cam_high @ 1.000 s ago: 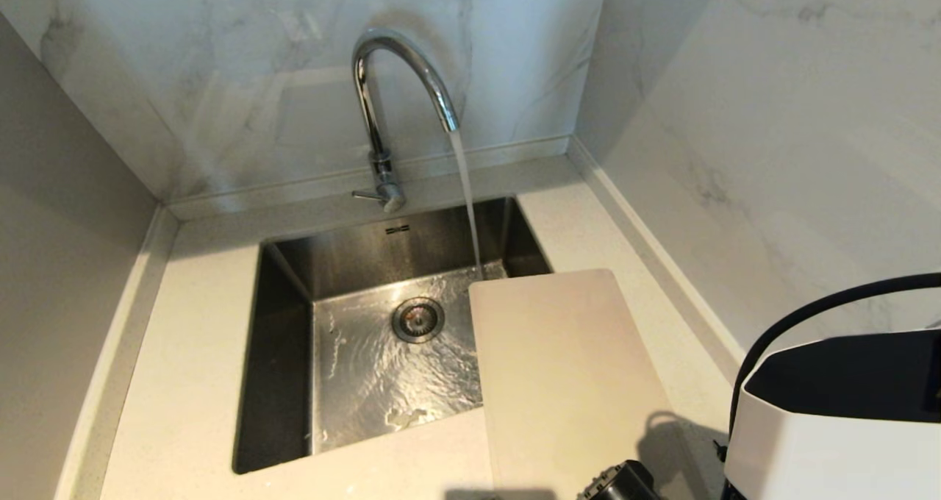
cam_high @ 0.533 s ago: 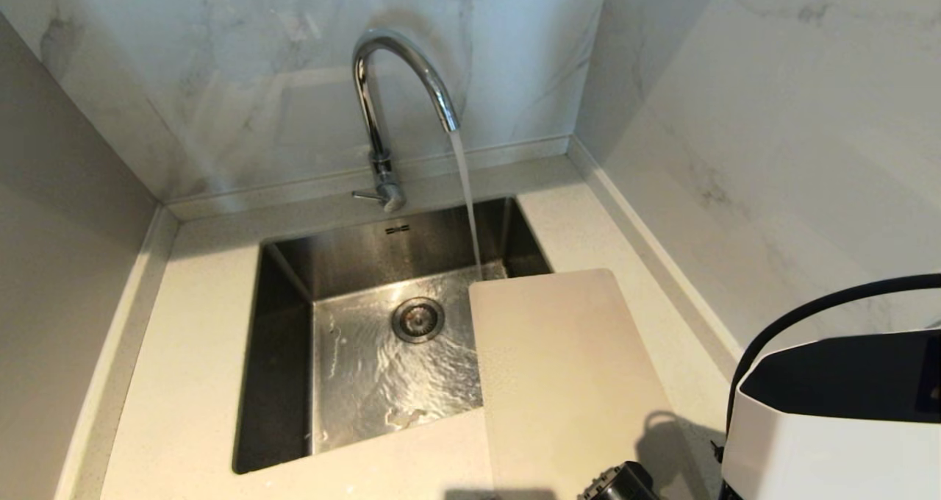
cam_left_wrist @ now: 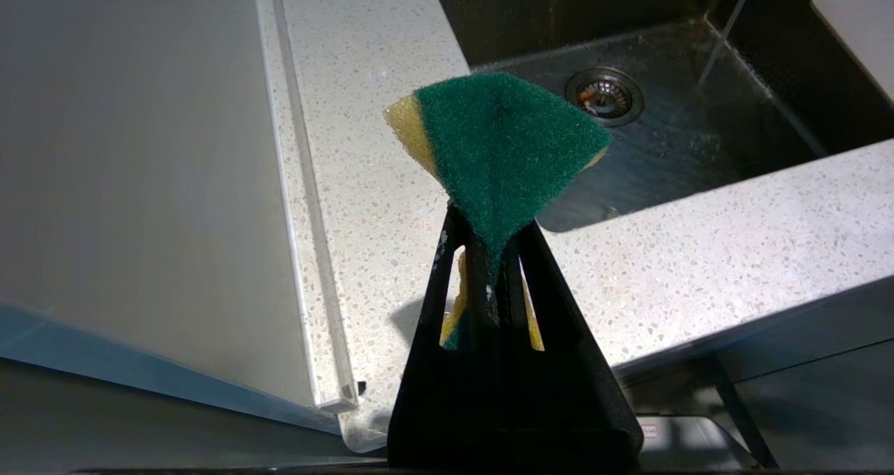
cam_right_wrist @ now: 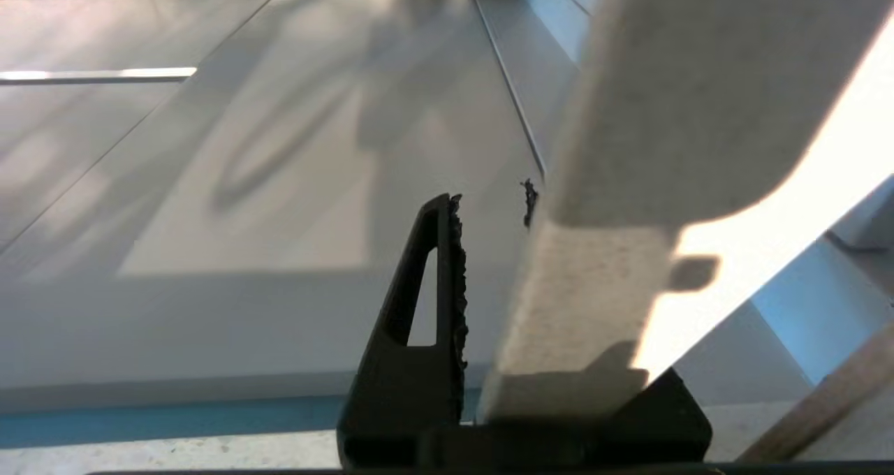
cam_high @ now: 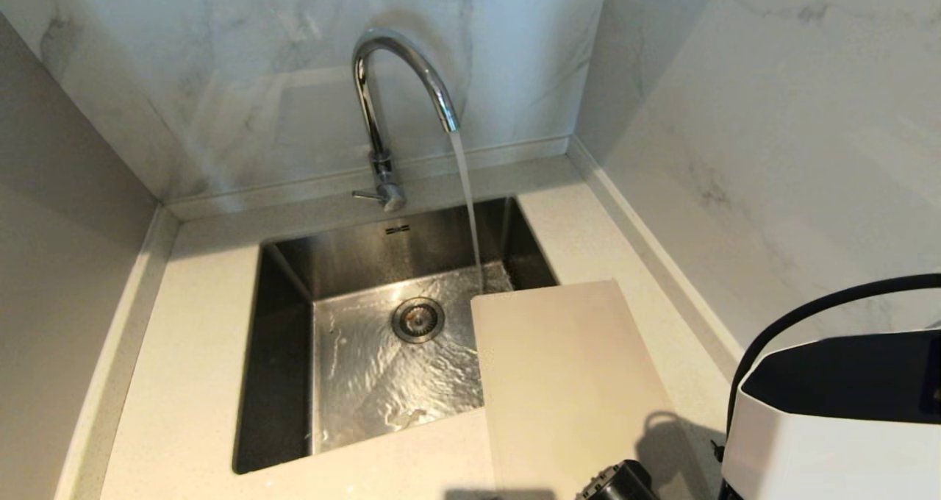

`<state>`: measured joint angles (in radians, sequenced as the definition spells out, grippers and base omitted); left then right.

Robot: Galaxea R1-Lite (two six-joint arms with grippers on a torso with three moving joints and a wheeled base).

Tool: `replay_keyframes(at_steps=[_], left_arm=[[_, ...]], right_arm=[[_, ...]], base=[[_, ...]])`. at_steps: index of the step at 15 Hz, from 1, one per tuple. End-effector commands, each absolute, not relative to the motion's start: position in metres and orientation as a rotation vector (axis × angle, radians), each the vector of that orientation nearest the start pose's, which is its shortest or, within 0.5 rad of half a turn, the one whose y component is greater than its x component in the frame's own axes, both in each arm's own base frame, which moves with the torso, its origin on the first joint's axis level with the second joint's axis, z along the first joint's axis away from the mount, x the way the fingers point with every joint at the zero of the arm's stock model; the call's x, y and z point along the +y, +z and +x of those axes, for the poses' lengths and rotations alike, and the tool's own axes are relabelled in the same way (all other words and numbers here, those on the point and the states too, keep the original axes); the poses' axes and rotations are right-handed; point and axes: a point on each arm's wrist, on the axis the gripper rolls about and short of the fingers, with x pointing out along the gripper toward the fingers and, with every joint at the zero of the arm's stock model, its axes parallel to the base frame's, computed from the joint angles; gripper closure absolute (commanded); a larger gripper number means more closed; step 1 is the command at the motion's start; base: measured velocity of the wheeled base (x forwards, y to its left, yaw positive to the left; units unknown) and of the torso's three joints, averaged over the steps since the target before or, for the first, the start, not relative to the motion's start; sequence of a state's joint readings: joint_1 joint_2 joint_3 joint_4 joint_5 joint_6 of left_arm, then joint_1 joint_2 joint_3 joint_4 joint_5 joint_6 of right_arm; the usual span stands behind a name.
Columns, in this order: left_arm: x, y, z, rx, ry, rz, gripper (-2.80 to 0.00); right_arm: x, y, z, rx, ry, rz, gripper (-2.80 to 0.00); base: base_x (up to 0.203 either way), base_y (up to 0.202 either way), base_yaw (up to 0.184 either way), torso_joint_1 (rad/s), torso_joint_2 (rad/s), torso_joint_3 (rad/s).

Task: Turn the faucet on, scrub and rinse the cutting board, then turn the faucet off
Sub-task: Pick up the cutting board

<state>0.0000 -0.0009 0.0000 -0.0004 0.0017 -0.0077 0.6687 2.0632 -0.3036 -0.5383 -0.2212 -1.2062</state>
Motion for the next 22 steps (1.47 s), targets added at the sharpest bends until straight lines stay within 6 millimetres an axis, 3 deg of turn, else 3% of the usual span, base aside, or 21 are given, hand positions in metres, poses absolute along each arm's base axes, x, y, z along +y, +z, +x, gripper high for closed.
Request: replay_keyframes(at_steps=[1,6,15,22], left_arm=[[0.000,0.075,-0.023,0.000,0.002,-0.008,0.00],[0.000,0.075,-0.023,0.001,0.002,-0.008,0.00],[0.000,0.075,-0.023,0.001,0.002,-0.008,0.00],[0.000,0.075,-0.023,0.002,0.002,-0.008,0.00]], right_arm=[[0.132,-0.017,0.175,0.768,1.064,-1.581,0.00],[0.131,-0.010,0.172,0.743,1.055,-1.576,0.00],[0.106,0.039,0.142,0.646,0.968,-1.520,0.00],[0.099,0.084,0.140,0.503,0.894,-1.634,0.00]], base=[[0.000,0.000,0.000,0.000,0.00,0.000],[0.000,0.000,0.000,0.000,0.00,0.000],[0.000,0.000,0.000,0.000,0.00,0.000],[0.000,0.000,0.000,0.000,0.00,0.000]])
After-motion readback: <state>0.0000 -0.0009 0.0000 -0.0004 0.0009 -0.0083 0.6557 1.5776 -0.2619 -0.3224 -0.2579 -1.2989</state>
